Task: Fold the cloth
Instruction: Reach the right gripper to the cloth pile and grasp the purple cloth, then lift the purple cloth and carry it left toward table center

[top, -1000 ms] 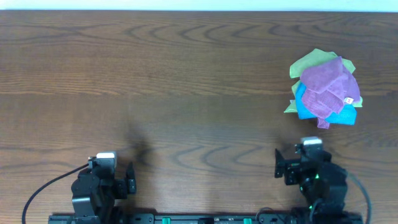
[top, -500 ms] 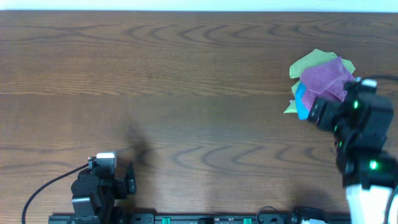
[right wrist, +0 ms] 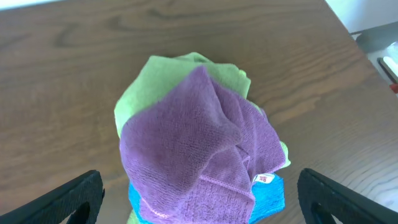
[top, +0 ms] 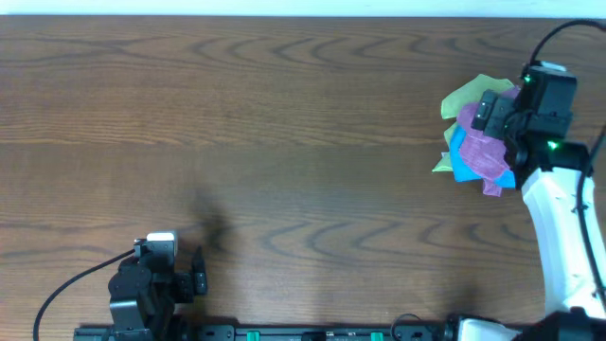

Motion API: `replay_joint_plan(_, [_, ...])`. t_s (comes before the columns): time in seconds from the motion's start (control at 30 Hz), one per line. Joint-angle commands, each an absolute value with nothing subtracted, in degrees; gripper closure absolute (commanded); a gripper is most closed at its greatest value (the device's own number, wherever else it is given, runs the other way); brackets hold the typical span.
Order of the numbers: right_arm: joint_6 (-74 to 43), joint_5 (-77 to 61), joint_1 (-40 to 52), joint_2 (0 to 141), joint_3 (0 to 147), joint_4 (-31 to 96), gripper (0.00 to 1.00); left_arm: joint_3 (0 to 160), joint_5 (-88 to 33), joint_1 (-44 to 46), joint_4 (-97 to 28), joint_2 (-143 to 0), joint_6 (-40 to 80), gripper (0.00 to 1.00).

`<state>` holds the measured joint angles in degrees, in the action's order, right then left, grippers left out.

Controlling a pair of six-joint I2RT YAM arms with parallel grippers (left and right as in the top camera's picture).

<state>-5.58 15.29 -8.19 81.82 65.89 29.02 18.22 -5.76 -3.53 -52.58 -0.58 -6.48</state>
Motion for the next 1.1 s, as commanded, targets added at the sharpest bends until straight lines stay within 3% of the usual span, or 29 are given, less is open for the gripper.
replay_joint_plan(0.0, [-3.4,16.6,-8.7,83.7,67.0,27.9,0.01,18.0,-5.4,-3.3,-53.3,-0.3,-7.5,0.05])
replay_joint_plan(0.3, [-15.0,19.0,-11.8,92.9,67.0,24.8,0.01,18.0,-5.4,-3.3,-53.3,-0.3,-7.5,0.05])
replay_joint_plan(0.4, [-17.9,17.8,-12.1,95.3,67.0,23.9,0.17,18.0,-5.4,-3.3,-53.3,-0.3,-7.5,0.05])
replay_joint_plan(0.47, [-17.8,14.4,-12.1,96.5,67.0,22.7,0.21,18.0,-5.4,-3.3,-53.3,-0.3,-7.5,0.05])
replay_joint_plan(0.53, [-17.8,11.7,-12.1,96.8,67.0,21.9,0.32,18.0,-5.4,-3.3,-53.3,-0.2,-7.5,0.05])
replay_joint_plan(0.67, [-17.8,10.9,-11.9,95.9,67.0,21.1,0.78,18.0,-5.4,-3.3,-53.3,-0.3,-7.5,0.05])
replay_joint_plan(0.7, [-17.7,10.9,-11.9,94.7,67.0,21.1,0.98,18.0,-5.4,-3.3,-53.3,-0.3,-7.5,0.05])
replay_joint_plan(1.07, [-9.1,2.9,-6.9,78.3,67.0,22.4,0.99,18.0,-5.4,-3.3,-53.3,-0.2,-7.5,0.05])
